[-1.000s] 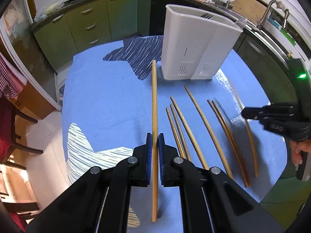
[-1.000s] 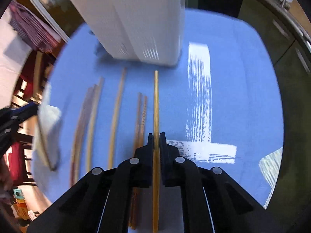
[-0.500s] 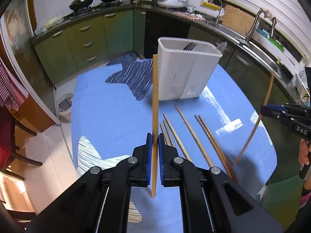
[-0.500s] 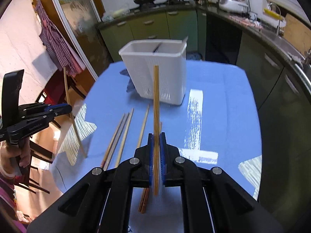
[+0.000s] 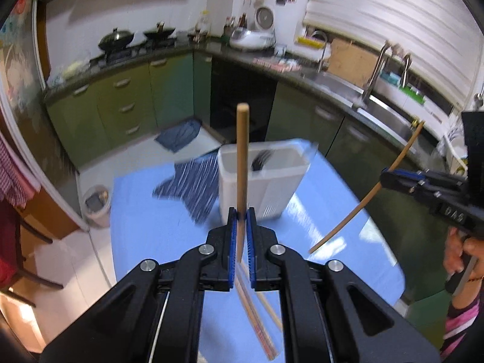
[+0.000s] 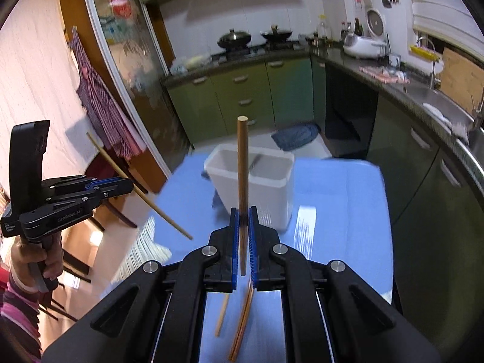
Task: Organize utensils
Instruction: 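Lift the chopsticks and drop them into the white caddy with both tools, then grasp another chopstick each with the left and right tools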
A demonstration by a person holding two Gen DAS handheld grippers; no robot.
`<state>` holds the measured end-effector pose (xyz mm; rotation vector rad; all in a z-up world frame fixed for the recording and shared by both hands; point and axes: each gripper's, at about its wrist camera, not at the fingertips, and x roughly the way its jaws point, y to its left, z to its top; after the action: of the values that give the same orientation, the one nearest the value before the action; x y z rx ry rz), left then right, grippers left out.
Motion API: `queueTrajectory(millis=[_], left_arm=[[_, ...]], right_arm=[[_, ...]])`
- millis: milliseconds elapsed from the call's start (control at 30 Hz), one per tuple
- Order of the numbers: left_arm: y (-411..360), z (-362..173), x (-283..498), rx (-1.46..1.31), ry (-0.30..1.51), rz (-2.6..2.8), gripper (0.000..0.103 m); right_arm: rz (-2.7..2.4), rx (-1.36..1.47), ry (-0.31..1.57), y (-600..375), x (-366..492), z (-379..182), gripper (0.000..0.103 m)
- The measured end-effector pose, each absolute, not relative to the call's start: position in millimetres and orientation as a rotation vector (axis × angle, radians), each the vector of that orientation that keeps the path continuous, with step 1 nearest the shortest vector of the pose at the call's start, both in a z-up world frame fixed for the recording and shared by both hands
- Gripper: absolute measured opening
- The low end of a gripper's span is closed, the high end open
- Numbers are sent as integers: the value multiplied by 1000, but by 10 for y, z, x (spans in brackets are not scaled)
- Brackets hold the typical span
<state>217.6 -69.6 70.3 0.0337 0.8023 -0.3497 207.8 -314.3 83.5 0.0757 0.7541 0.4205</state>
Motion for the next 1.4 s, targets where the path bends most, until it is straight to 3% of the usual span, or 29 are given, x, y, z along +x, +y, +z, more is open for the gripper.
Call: queueTrajectory(millis=[400,633,800,867,933,967,1200,1400], left_arm=[[-1135,1497,2799,55,630,-325,7],[-1361,1083,3208,104,684,-263,7],[-1342,641,3372,85,819,-269,7],[-1340,522,3392,87,853,-271,18],[-1300,475,3358,79,855,-274,41],[-1288,473,3339,78,850,-275,44],[-1108,578,3006,45,786,-284,52],[-989,520,2694,41,803,-300,52]], right_arm=[[382,142,614,-3260,2644,1643,7],[347,126,610,-3201,3060,1631,7],[339,114,651,-3142,3262,1405,7],[332,112,670,-3117,3322,1292,7],[328,110,688,-3096,3377,1170,7],[326,108,697,-3084,3405,1110,7],[317,79,728,-2961,3483,802,7],[321,65,750,-2901,3460,648,8]])
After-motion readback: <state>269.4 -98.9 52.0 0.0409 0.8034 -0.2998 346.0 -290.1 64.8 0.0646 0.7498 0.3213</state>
